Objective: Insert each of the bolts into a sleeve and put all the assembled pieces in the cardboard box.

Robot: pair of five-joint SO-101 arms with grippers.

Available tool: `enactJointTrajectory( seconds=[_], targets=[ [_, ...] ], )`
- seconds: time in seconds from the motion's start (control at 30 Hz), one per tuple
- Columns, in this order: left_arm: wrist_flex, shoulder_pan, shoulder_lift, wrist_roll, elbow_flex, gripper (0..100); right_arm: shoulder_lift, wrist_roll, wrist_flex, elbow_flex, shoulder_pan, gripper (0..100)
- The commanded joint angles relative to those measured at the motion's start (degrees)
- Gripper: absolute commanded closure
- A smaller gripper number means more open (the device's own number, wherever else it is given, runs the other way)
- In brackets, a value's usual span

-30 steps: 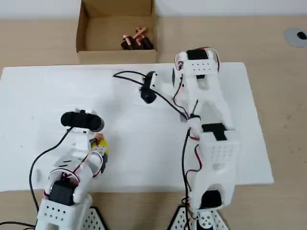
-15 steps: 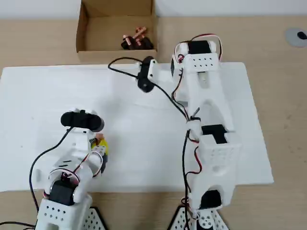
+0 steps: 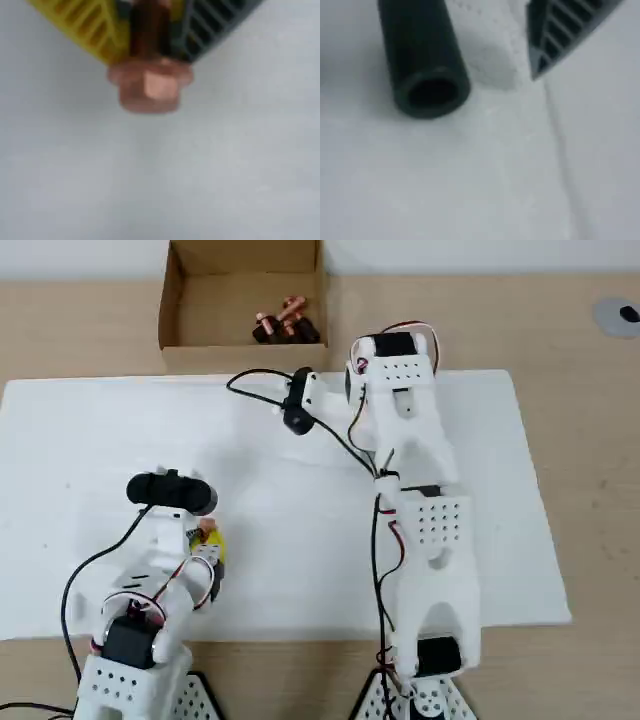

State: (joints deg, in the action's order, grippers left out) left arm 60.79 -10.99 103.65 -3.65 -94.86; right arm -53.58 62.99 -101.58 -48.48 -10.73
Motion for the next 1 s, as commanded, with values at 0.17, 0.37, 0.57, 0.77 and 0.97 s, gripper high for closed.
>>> enactJointTrajectory(
  seconds=[0.17,0.37,0.57,0.77,0.97],
  targets=[
    [-0.70,0.70,0.40,0.00,0.53,99,-1.80,0.70,-0.79,-2.15,3.30,70.9],
    [-0.70,0.70,0.40,0.00,0.53,99,-1.80,0.70,-0.79,-2.15,3.82,87.5],
    [-0.53,0.70,0.40,0.00,0.62,99,-1.80,0.44,-0.79,-2.51,3.82,98.4],
    [-0.44,0.70,0.40,0.00,0.62,99,-1.71,0.35,-0.70,-2.51,3.82,98.8],
    [-0.44,0.70,0.40,0.00,0.62,99,-1.45,0.35,-0.79,-2.59,4.44,98.3]
  ],
)
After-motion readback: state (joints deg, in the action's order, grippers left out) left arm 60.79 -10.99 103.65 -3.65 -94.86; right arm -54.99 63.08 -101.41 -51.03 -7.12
